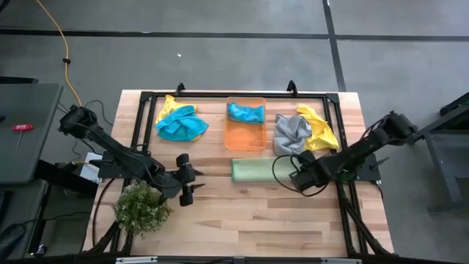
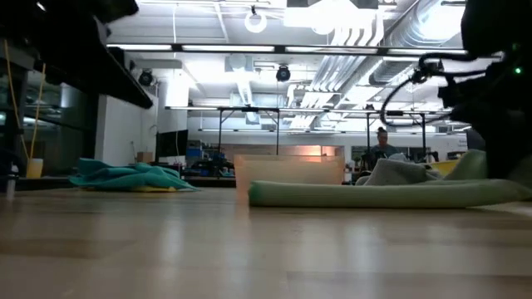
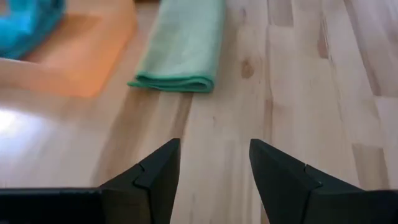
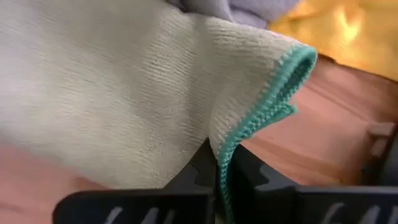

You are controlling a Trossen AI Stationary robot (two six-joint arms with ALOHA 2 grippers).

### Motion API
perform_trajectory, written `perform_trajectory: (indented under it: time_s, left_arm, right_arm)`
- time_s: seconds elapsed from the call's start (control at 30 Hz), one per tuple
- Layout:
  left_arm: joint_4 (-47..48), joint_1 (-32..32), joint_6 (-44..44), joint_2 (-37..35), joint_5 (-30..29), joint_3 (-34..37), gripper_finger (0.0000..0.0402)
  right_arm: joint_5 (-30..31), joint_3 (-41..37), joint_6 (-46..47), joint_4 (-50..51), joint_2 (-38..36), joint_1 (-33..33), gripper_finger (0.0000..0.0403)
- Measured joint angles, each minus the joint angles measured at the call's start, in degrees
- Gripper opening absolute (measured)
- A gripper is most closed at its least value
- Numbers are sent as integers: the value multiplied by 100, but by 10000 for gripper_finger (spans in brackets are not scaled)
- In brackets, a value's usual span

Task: Fold microfiber towels
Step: Fold the green microfiber cloth

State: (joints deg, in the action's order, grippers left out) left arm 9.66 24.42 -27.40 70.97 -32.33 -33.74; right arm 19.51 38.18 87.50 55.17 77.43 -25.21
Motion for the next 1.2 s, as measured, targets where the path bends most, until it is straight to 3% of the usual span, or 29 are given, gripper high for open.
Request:
perform_trajectory:
  time_s: [0.13, 0.33, 0.47, 0.6, 0.67, 0.9, 1.2]
  left_arm:
    - [-646, -299, 295, 699, 160, 0, 184]
    - [-1637, -936, 849, 1815, -61, -41, 169]
    - [-1694, -1324, 1004, 2386, -134, -252, 115]
    - [-1770, -1571, 1137, 2943, 49, -521, 27]
    - [-1902, -1656, 1157, 3224, 145, -660, 9]
    - [-2133, -1731, 1276, 3897, 306, -1192, 2]
    - [-1812, -1712, 1251, 3844, 425, -1266, 1]
  right_arm:
    - [303, 12, -55, -306, -326, 0, 2]
    - [396, 16, -566, -1132, -539, -1, 1]
    - [412, 21, -869, -1612, -542, 0, 1]
    - [611, 25, -1164, -2103, -544, 8, 0]
    - [758, 26, -1305, -2365, -544, 9, 0]
    - [1065, 32, -1624, -3145, -490, 9, 0]
    - [1558, 32, -2094, -4264, -490, 32, 0]
